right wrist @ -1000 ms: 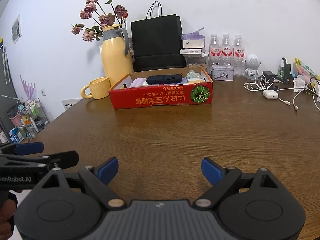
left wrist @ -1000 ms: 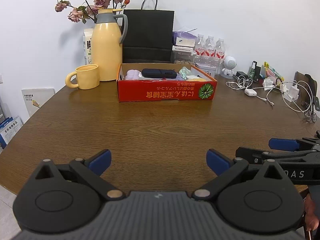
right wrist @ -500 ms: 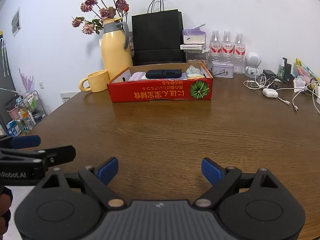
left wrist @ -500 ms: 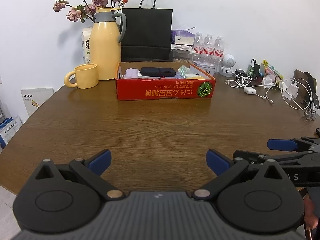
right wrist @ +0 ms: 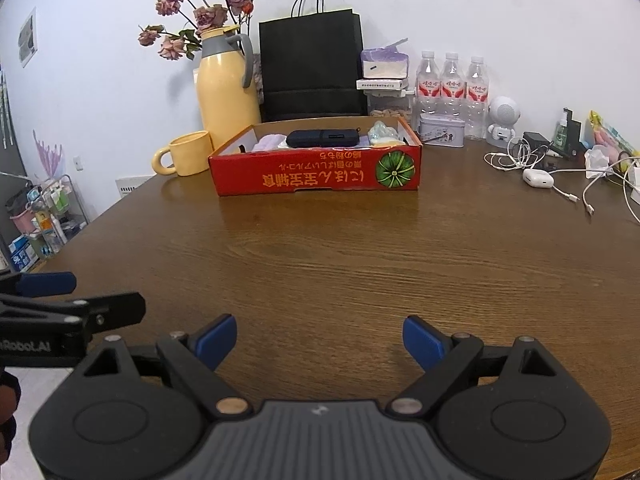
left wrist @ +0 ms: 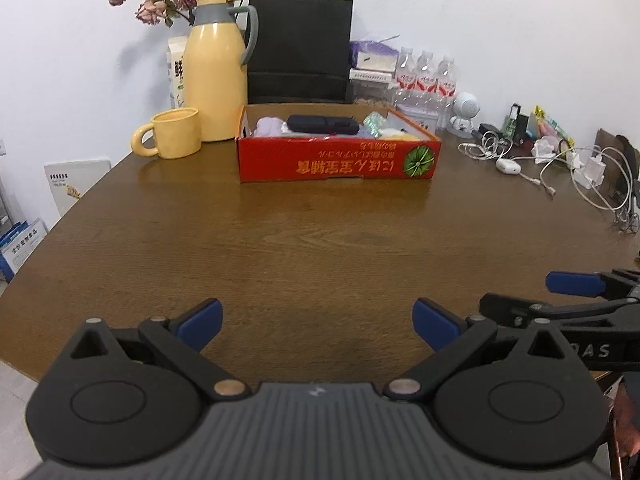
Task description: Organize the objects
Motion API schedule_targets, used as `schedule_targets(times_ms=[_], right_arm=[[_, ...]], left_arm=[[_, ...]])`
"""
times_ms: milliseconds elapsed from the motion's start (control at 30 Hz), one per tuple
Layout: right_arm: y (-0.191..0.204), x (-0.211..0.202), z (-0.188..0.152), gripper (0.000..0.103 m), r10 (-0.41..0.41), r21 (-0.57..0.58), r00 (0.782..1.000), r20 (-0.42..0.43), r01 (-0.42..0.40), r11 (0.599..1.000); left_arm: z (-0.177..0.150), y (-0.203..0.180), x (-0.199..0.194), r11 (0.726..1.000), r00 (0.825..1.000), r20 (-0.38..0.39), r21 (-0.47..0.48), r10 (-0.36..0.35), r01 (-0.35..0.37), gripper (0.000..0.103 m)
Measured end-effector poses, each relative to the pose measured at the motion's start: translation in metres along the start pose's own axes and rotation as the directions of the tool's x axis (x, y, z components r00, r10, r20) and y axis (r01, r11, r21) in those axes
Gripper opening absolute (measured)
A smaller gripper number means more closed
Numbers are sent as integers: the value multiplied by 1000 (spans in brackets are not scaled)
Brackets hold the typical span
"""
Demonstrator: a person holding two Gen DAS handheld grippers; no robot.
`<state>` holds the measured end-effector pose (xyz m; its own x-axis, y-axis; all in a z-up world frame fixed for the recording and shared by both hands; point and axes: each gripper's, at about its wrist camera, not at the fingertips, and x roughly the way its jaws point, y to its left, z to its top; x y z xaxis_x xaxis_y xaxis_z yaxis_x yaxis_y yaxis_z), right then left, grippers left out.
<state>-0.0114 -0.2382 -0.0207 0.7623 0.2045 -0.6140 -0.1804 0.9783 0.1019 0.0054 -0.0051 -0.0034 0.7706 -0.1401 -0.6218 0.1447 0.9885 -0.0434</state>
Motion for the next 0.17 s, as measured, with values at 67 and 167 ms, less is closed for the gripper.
schedule_targets(times_ms=[67, 167], right_arm=[[-1, -1, 0, 90, -1, -1, 1000, 3, 1, 1000], [-3, 0, 1, 90, 0, 3, 1000, 1, 0, 1000]], left_arm=[[1, 1, 1, 1000, 1000, -5, 0, 0, 0, 103], [2, 3, -1, 1000, 1000, 9, -2, 4, -4, 103]])
